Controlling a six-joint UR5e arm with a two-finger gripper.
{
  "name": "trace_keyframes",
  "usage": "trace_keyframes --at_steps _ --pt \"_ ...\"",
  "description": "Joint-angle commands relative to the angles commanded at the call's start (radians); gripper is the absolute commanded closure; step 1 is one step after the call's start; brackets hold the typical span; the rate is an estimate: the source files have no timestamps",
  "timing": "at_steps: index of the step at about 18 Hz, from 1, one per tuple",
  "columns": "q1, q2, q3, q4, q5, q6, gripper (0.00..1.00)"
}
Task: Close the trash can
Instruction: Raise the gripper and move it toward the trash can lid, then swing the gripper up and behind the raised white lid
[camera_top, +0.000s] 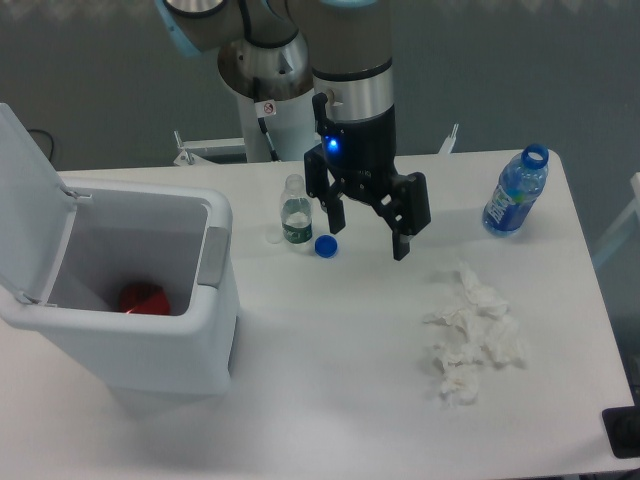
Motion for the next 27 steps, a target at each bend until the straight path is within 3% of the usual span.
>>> trace_keyframes --at_steps 11,15,18,21,27 --pt "-0.002 0.023 -0.005 0.045 0.0 -0.005 0.0" --pt "-0.005 0.072 -0.061 0.048 0.003 -0.002 0.0" --pt "-0.009 0.142 -0.149 0.046 0.0 -0.005 0.0" --pt "-0.029 0.21 -0.185 0.026 0.006 -0.03 0.0" --pt "-0.103 0.244 -0.181 -0.011 0.005 -0.222 0.0"
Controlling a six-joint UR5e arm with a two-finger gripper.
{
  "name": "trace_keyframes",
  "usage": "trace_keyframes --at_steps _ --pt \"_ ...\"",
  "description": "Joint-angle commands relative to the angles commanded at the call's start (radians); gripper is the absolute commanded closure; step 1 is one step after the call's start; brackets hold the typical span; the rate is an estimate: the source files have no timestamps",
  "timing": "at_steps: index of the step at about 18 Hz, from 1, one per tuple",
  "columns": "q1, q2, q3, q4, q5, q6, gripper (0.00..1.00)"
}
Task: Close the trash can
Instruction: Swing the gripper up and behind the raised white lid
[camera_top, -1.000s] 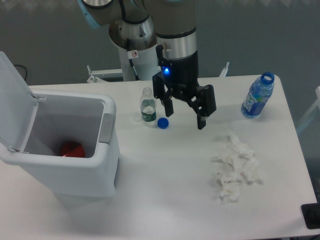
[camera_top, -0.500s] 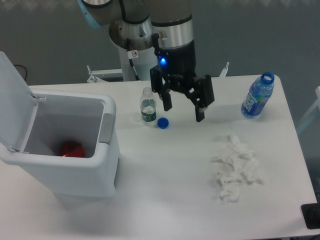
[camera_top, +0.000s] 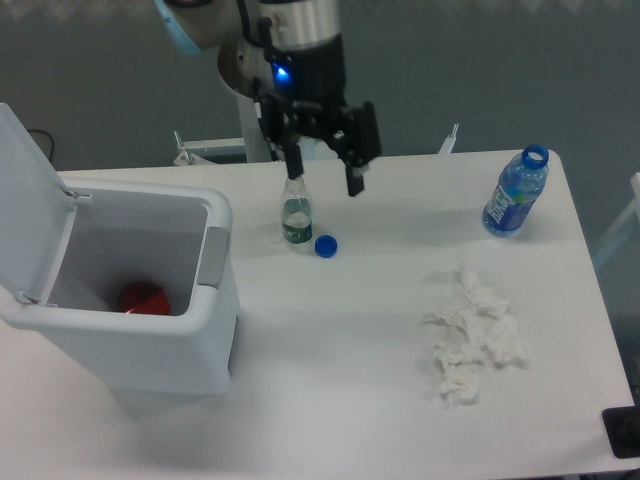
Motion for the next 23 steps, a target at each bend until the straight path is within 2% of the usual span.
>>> trace_keyframes --at_steps 1,4,7,10,15,21,23 --pt "-0.02 0.003 0.002 0.0 0.0 -0.069 0.0" --pt "-0.081 0.031 0.002 -0.005 -0.003 -0.149 0.0" --pt "-0.135 0.07 0.003 -0.075 -0.003 -0.18 0.0" --pt "-0.173 0.087 0.002 -0.109 -0.023 -0.212 0.0" --pt "-0.201 0.118 0.005 -0.109 -0.066 -0.252 0.0" --pt "-0.249 0.15 0.008 -0.123 -0.247 -0.306 0.0" --pt "-0.267 0.146 0.017 -0.121 -0.265 -0.322 0.0"
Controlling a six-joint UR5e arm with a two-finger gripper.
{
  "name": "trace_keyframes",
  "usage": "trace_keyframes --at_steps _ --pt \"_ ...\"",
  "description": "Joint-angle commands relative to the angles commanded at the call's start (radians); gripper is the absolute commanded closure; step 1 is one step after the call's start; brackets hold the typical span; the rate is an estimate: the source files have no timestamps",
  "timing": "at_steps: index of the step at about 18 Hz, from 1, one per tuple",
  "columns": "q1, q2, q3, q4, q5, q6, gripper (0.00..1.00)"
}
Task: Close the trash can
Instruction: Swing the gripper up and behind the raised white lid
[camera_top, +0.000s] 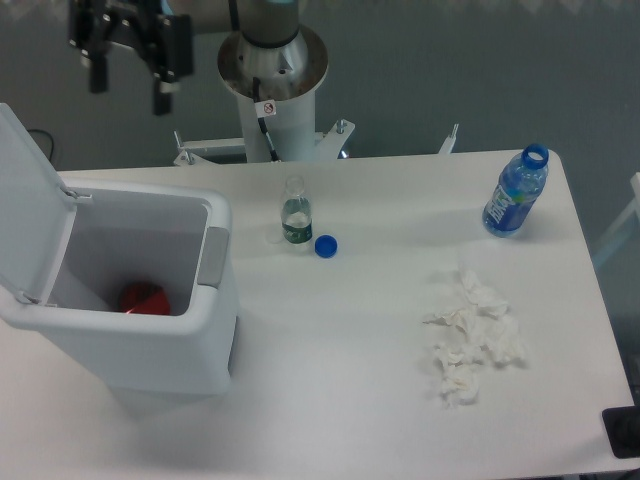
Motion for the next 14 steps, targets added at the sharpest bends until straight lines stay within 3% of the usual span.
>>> trace_keyframes --at_steps 5,14 --pt "-0.054 -0.009 0.009 0.005 0.0 -0.045 0.0" --pt "-0.215 -0.118 0.054 0.021 -0.034 -0.043 0.0"
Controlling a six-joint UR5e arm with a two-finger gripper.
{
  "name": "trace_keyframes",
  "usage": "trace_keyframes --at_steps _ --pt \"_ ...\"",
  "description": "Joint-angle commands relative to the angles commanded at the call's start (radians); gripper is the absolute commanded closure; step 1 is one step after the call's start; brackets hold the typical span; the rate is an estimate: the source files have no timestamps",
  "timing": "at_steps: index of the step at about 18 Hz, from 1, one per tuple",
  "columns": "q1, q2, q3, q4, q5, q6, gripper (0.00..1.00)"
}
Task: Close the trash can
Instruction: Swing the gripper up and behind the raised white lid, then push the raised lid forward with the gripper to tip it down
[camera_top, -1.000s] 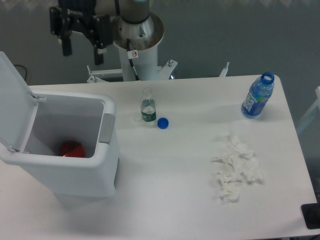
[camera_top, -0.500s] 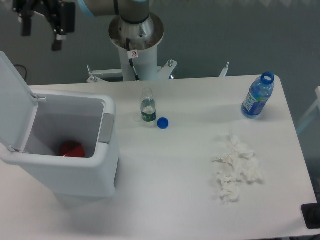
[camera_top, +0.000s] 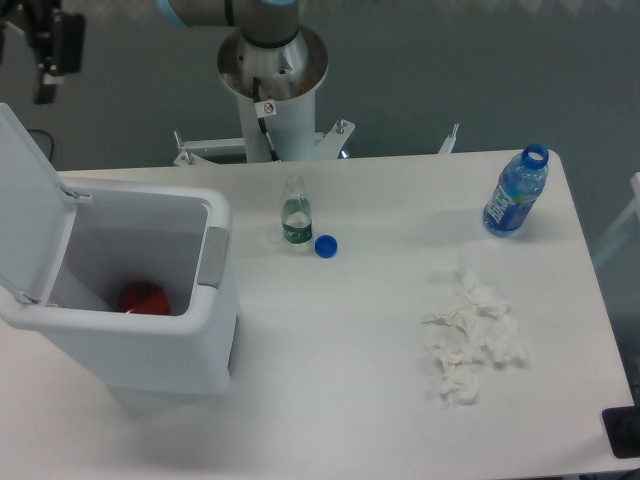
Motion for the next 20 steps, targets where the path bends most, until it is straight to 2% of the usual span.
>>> trace_keyframes --at_steps 6,9,10,12,18,20 --pt "-0.071 -0.005 0.003 0.003 0.003 0.003 0.0" --pt "-0.077 -0.031 0.006 0.008 0.008 -0.011 0.0" --pt "-0.078 -0.06 0.021 0.044 0.008 -0.026 0.0" --pt "-0.086 -0.069 0.026 0.074 0.011 -0.038 0.0" --pt "-0.091 -0.097 0.074 0.078 0.035 -0.041 0.0" --pt "-0.091 -0.103 0.084 0.078 0.083 -0.043 0.0"
